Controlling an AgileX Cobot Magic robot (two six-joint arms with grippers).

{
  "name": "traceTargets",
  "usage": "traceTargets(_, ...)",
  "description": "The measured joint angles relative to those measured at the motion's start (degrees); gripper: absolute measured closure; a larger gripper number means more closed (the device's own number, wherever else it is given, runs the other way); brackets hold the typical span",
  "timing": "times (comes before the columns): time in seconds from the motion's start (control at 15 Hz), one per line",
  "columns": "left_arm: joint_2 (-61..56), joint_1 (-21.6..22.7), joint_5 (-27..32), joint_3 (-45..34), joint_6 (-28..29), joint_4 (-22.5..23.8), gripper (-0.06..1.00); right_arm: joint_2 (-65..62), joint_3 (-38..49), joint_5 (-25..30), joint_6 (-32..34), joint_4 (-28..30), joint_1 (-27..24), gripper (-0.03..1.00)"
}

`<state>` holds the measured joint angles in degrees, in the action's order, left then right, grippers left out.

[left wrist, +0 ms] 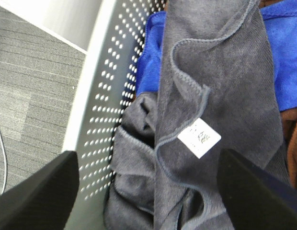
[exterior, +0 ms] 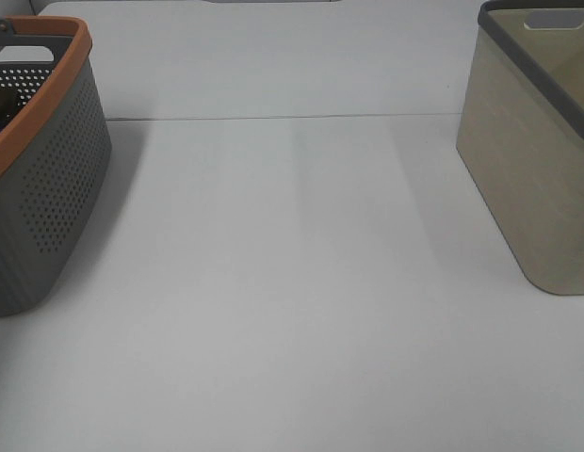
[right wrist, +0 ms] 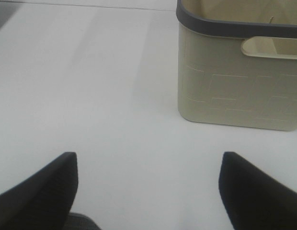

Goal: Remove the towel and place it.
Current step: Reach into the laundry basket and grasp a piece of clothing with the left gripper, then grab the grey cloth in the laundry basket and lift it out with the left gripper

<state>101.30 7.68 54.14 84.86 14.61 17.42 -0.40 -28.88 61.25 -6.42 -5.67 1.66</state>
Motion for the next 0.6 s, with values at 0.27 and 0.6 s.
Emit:
traceTargets(0.27, 5.5, 0.0, 0.06, 2.64, 0.0, 0.0, 0.19, 0.0, 0.0, 0.0, 0.0, 0.0, 0.0, 0.2)
traceTargets(0.6, 12.55, 0.0, 0.06, 8.59, 0.0, -0.11, 0.27, 0.0, 0.0, 0.0, 0.0, 0.0, 0.0, 0.2)
